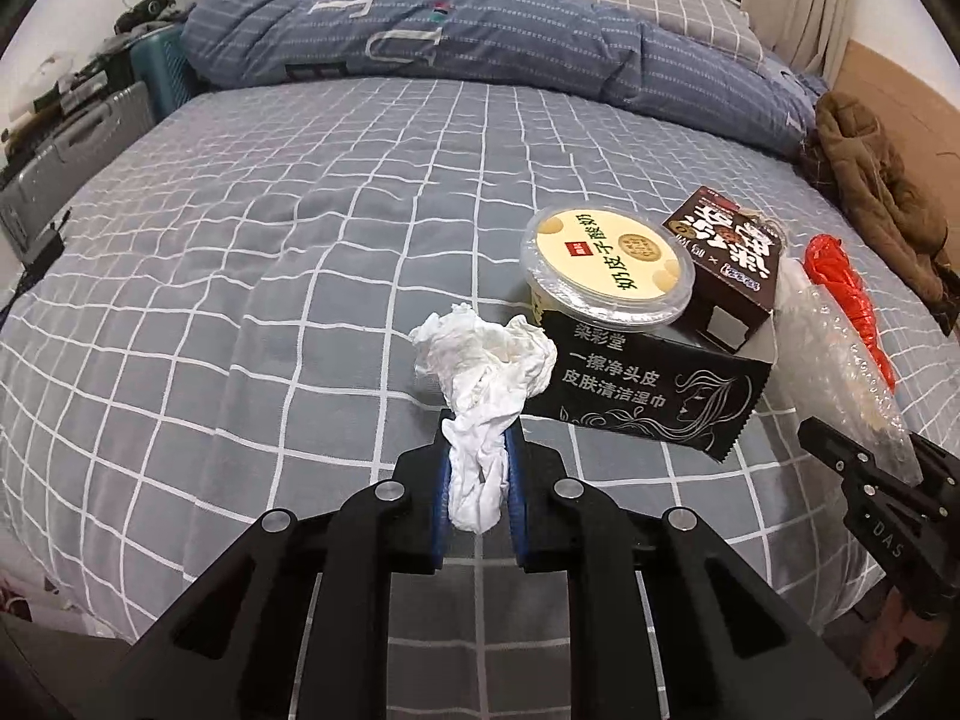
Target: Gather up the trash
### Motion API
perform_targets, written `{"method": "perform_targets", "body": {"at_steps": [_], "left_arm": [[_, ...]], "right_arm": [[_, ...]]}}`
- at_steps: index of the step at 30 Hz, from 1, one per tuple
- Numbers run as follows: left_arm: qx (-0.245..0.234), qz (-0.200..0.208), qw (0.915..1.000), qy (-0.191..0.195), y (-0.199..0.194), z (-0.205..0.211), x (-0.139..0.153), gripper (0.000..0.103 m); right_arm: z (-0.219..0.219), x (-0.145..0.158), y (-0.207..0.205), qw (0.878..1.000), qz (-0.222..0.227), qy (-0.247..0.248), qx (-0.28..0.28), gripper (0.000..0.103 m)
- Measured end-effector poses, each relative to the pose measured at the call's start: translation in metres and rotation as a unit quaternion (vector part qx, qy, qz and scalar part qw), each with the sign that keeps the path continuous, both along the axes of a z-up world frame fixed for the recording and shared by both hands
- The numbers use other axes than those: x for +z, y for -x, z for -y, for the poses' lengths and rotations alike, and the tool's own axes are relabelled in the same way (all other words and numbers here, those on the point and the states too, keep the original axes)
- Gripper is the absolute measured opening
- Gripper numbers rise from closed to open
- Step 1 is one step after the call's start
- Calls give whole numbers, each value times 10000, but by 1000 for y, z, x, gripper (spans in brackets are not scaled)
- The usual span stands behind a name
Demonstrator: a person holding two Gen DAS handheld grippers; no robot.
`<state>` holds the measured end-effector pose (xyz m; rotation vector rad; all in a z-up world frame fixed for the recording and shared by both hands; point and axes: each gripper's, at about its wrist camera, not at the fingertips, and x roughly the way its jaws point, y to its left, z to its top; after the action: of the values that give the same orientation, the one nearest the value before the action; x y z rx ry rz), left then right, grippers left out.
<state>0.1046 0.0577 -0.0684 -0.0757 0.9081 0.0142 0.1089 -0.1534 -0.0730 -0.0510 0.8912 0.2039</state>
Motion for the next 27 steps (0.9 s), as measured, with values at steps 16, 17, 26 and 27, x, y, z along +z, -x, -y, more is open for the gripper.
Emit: {"method": "perform_targets", "body": {"at_steps": [16, 17, 26, 27], "left_arm": [[-127, 122, 9997, 169, 25, 17, 4, 14], [-136, 124, 9997, 176, 27, 18, 5, 14], [-163, 178, 9996, 167, 42, 28, 9, 14], [-170, 175, 9996, 163, 43, 29, 10, 14]], "right_arm": [[7, 21, 25, 9995, 320, 37, 5, 25], [8, 23, 27, 9994, 340, 10, 7, 25], [9, 25, 51, 9991, 408, 112, 35, 25], [10, 25, 53, 9991, 406, 119, 36, 25]]}}
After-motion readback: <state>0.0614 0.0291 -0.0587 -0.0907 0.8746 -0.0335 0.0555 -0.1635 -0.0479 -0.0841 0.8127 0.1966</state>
